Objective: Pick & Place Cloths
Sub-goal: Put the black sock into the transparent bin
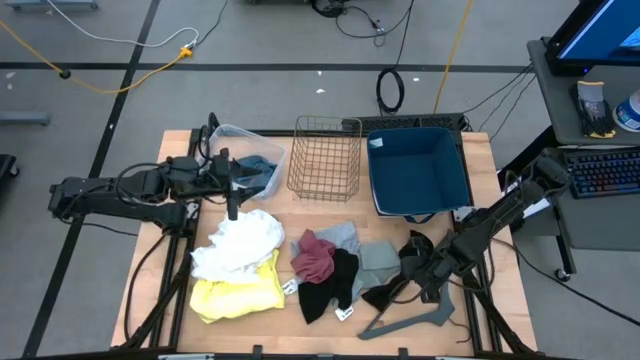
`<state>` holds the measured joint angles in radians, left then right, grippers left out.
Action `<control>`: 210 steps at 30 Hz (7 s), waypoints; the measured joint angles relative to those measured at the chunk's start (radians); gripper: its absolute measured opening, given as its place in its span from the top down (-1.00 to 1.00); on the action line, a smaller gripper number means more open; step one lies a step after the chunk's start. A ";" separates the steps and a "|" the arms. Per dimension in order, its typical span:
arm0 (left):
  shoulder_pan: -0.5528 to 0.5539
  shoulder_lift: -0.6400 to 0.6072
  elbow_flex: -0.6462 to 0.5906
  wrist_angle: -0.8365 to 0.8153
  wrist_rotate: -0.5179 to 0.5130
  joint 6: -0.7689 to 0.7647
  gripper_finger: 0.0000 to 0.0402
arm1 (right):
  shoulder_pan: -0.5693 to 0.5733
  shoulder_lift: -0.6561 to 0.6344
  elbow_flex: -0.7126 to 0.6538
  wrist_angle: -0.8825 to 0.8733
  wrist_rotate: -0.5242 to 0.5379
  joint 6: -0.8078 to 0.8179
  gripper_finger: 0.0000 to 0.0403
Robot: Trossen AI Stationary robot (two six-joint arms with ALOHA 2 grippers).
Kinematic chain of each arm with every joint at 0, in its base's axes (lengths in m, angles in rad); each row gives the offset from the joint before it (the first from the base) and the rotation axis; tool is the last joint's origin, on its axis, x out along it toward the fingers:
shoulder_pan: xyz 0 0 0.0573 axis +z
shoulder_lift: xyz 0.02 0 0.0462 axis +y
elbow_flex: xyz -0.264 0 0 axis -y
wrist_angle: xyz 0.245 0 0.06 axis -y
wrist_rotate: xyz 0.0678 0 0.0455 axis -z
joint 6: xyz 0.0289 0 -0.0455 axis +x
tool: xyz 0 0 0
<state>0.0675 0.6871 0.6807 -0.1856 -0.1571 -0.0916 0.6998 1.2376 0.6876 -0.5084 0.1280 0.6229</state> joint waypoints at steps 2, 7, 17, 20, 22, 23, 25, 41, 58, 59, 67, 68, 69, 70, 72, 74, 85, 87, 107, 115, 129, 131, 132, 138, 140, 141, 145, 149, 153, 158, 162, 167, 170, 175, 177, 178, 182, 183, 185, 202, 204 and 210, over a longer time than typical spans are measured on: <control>-0.001 0.000 0.000 0.006 0.004 -0.001 -0.12 | 0.000 -0.030 0.025 0.002 0.000 -0.004 0.99; -0.021 0.000 0.000 0.008 0.008 -0.003 -0.12 | 0.000 -0.103 0.103 0.003 0.034 -0.078 1.00; -0.077 0.000 0.000 0.011 0.009 -0.014 -0.12 | 0.000 -0.206 0.230 0.049 0.187 -0.315 1.00; -0.091 0.009 0.000 0.016 0.010 -0.036 -0.12 | 0.000 -0.217 0.259 0.102 0.247 -0.423 1.00; -0.102 0.021 0.001 0.025 0.010 -0.060 -0.12 | 0.000 -0.220 0.277 0.165 0.294 -0.514 1.00; -0.106 0.033 0.001 0.035 0.011 -0.069 -0.12 | 0.000 -0.221 0.285 0.197 0.315 -0.563 1.00; -0.116 0.061 0.001 0.068 0.010 -0.083 -0.12 | 0.000 -0.220 0.300 0.267 0.354 -0.668 1.00; -0.142 0.394 0.002 0.501 0.109 -0.102 -0.12 | -0.086 -0.220 0.323 0.848 0.398 -1.311 1.00; -0.147 0.716 0.001 1.033 0.247 -0.094 -0.17 | -0.231 -0.099 0.323 1.042 0.313 -1.347 1.00; -0.150 0.727 0.001 1.054 0.248 -0.094 -0.19 | -0.240 -0.088 0.323 1.058 0.313 -1.348 1.00; -0.172 0.768 0.018 1.124 0.236 -0.094 -0.48 | -0.302 -0.011 0.323 1.165 0.251 -1.330 1.00; -0.175 0.768 0.026 1.123 0.235 -0.094 -0.51 | -0.311 -0.001 0.323 1.182 0.238 -1.324 1.00; -0.176 0.768 0.034 1.126 0.235 -0.091 -0.54 | -0.318 0.007 0.323 1.197 0.233 -1.319 1.00; -0.178 0.767 0.037 1.130 0.235 -0.089 -0.56 | -0.324 0.016 0.323 1.209 0.231 -1.318 1.00; -0.181 0.767 0.045 1.128 0.235 -0.087 -0.59 | -0.342 0.032 0.323 1.241 0.232 -1.316 1.00; -0.186 0.767 0.051 1.126 0.235 -0.087 -0.62 | -0.355 0.049 0.323 1.270 0.221 -1.315 1.00; -0.188 0.767 0.067 1.126 0.235 -0.069 -0.61 | -0.417 0.119 0.323 1.383 0.154 -1.263 1.00; -0.188 0.767 0.067 1.126 0.234 -0.068 -0.62 | -0.424 0.130 0.323 1.395 0.154 -1.263 1.00; -0.178 0.767 0.067 1.032 0.103 -0.042 -0.32 | -0.452 0.239 0.322 1.468 0.130 -1.234 1.00; -0.160 0.767 0.067 1.026 0.105 -0.030 0.74 | -0.450 0.239 0.322 1.441 0.128 -1.210 1.00; -0.160 0.727 0.067 0.902 -0.009 -0.022 0.99 | -0.392 0.239 0.322 1.211 0.134 -1.128 0.78; -0.160 0.710 0.067 0.854 -0.051 -0.022 0.99 | -0.378 0.239 0.322 1.173 0.137 -1.128 0.73; -0.159 0.701 0.067 0.843 -0.066 -0.022 0.99 | -0.371 0.239 0.322 1.156 0.139 -1.128 0.71; -0.160 0.654 0.067 0.808 -0.081 -0.023 0.99 | -0.326 0.238 0.322 1.048 0.242 -1.129 0.56; -0.159 0.634 0.067 0.799 -0.081 -0.023 1.00 | -0.311 0.238 0.322 1.008 0.277 -1.130 0.51; -0.160 0.623 0.067 0.795 -0.081 -0.023 1.00 | -0.303 0.238 0.322 0.987 0.295 -1.130 0.49; -0.160 0.583 0.067 0.770 -0.081 -0.041 1.00 | -0.275 0.238 0.322 0.892 0.353 -1.099 0.42; -0.153 0.536 0.067 0.737 -0.090 -0.072 1.00 | -0.246 0.238 0.322 0.801 0.375 -1.066 0.40; -0.138 0.476 0.067 0.694 -0.125 -0.124 1.00 | -0.220 0.238 0.322 0.710 0.373 -1.032 0.42; -0.109 0.390 0.066 0.636 -0.134 -0.178 1.00 | -0.189 0.238 0.322 0.605 0.374 -0.979 0.43; -0.084 0.328 0.066 0.608 -0.134 -0.204 1.00 | -0.163 0.238 0.322 0.525 0.373 -0.922 0.42; -0.048 0.261 0.066 0.583 -0.134 -0.230 1.00 | -0.128 0.238 0.322 0.429 0.373 -0.839 0.42; -0.021 0.229 0.066 0.575 -0.134 -0.239 1.00 | -0.107 0.238 0.322 0.373 0.373 -0.787 0.42; 0.030 0.199 0.066 0.569 -0.134 -0.265 1.00 | -0.069 0.238 0.322 0.292 0.369 -0.697 0.42; 0.051 0.198 0.066 0.571 -0.134 -0.280 1.00 | -0.053 0.238 0.322 0.261 0.369 -0.664 0.42; 0.062 0.198 0.066 0.571 -0.134 -0.284 1.00 | -0.046 0.238 0.322 0.248 0.369 -0.646 0.42; 0.106 0.198 0.066 0.569 -0.133 -0.299 1.00 | -0.012 0.238 0.322 0.199 0.369 -0.575 0.42; 0.119 0.197 0.066 0.570 -0.133 -0.306 1.00 | -0.004 0.238 0.322 0.187 0.369 -0.556 0.42; 0.144 0.198 0.066 0.570 -0.133 -0.315 1.00 | 0.012 0.238 0.322 0.159 0.369 -0.519 0.42; 0.327 0.198 0.066 0.554 -0.201 -0.332 1.00 | 0.115 0.238 0.322 0.076 0.368 -0.322 0.42; 0.342 0.198 0.066 0.531 -0.226 -0.320 1.00 | 0.123 0.238 0.322 0.053 0.367 -0.296 0.42; 0.369 0.198 0.066 0.423 -0.343 -0.281 1.00 | 0.147 0.238 0.322 0.003 0.366 -0.220 0.42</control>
<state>0.4365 0.8851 0.7471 0.2374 -0.4996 -0.3729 0.8473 1.4757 1.0100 -0.5051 0.4938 0.4025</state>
